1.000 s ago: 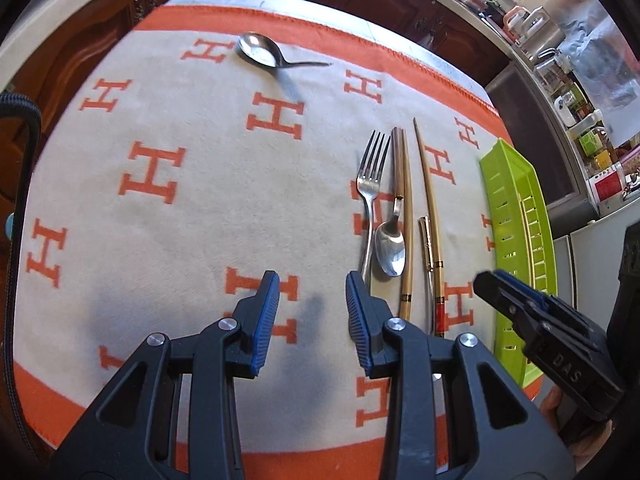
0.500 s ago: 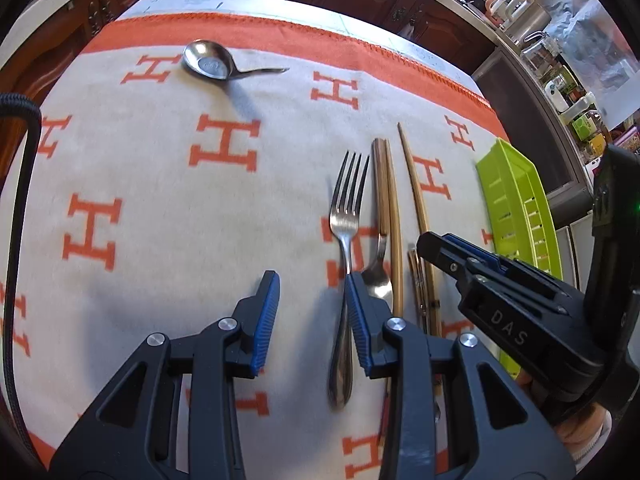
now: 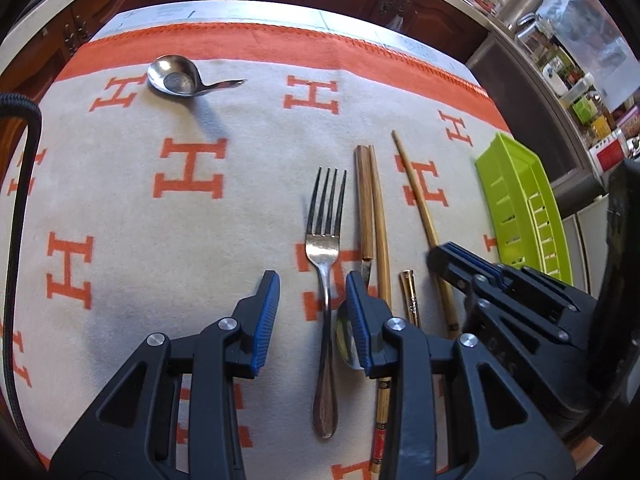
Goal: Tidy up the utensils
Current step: 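Grasp the silver fork with the left tool while the right tool grasps a wooden chopstick, then carry the fork and chopstick over the lime-green tray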
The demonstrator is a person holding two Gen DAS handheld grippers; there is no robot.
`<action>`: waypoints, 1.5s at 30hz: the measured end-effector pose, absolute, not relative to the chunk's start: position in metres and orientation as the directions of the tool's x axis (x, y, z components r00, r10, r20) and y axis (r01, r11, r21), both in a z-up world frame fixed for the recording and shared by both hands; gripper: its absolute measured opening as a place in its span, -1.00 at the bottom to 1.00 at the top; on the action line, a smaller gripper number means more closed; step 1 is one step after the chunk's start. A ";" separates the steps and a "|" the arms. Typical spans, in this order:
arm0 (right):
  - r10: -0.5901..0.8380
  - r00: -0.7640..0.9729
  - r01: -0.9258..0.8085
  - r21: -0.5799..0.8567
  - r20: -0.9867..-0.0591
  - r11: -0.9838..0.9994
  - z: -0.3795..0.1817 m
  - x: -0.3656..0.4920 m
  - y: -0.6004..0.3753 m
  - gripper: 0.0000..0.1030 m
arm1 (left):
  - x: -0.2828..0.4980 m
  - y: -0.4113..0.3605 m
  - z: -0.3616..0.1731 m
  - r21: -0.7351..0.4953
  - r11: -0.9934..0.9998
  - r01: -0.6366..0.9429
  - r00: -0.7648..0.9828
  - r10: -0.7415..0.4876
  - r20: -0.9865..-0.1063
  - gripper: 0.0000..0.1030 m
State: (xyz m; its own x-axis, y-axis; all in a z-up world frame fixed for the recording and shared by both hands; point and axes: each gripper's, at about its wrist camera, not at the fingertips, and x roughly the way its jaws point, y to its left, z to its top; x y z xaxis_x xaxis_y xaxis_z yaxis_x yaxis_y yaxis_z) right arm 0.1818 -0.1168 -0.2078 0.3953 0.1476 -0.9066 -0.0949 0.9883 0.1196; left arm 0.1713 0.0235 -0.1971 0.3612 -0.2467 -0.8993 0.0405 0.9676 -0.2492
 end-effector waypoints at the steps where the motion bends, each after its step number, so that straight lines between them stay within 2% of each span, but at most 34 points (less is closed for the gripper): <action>1: 0.148 0.394 -0.092 0.122 -0.907 0.988 -0.207 0.177 -0.120 -0.88 | 0.172 0.021 -0.197 -0.236 0.971 0.045 0.366 -0.236 -0.900 -0.40; 6: 0.150 0.389 -0.079 0.129 -0.909 0.988 -0.206 0.155 -0.132 -0.88 | 0.172 0.012 -0.197 -0.172 0.984 0.056 0.383 -0.180 -0.906 -0.40; 13: 0.168 0.379 -0.062 0.157 -0.910 0.986 -0.202 0.130 -0.149 -0.88 | 0.162 -0.011 -0.199 0.026 0.991 0.127 0.415 -0.029 -0.909 -0.41; 15: 0.174 0.378 -0.065 0.162 -0.909 0.985 -0.200 0.125 -0.151 -0.89 | 0.159 -0.011 -0.198 0.013 0.991 0.134 0.416 -0.045 -0.908 -0.66; 16: 0.182 0.378 -0.066 0.170 -0.908 0.983 -0.200 0.123 -0.151 -0.89 | 0.159 -0.011 -0.198 0.013 0.991 0.132 0.415 -0.043 -0.909 -0.93; 17: 0.192 0.379 -0.065 0.180 -0.905 0.981 -0.198 0.121 -0.152 -0.89 | 0.158 -0.009 -0.197 0.011 0.992 0.123 0.415 -0.041 -0.909 -0.95; 23: 0.256 0.408 -0.072 0.249 -0.876 0.966 -0.176 0.109 -0.162 -0.89 | 0.146 0.024 -0.193 -0.146 0.989 0.028 0.390 -0.146 -0.909 -0.96; 30: 0.371 0.429 -0.071 0.378 -0.824 0.923 -0.143 0.089 -0.184 -0.88 | 0.119 0.026 -0.151 -0.213 0.976 0.046 0.420 -0.212 -0.882 -0.96; 36: 0.399 0.474 -0.039 0.434 -0.785 0.900 -0.112 0.066 -0.225 -0.88 | 0.102 -0.017 -0.106 -0.272 0.949 0.158 0.429 -0.315 -0.847 -0.96; 45: 0.276 0.542 0.086 0.379 -0.794 0.921 -0.093 0.053 -0.305 -0.88 | 0.106 -0.126 -0.090 -0.295 0.899 0.324 0.357 -0.405 -0.842 -0.96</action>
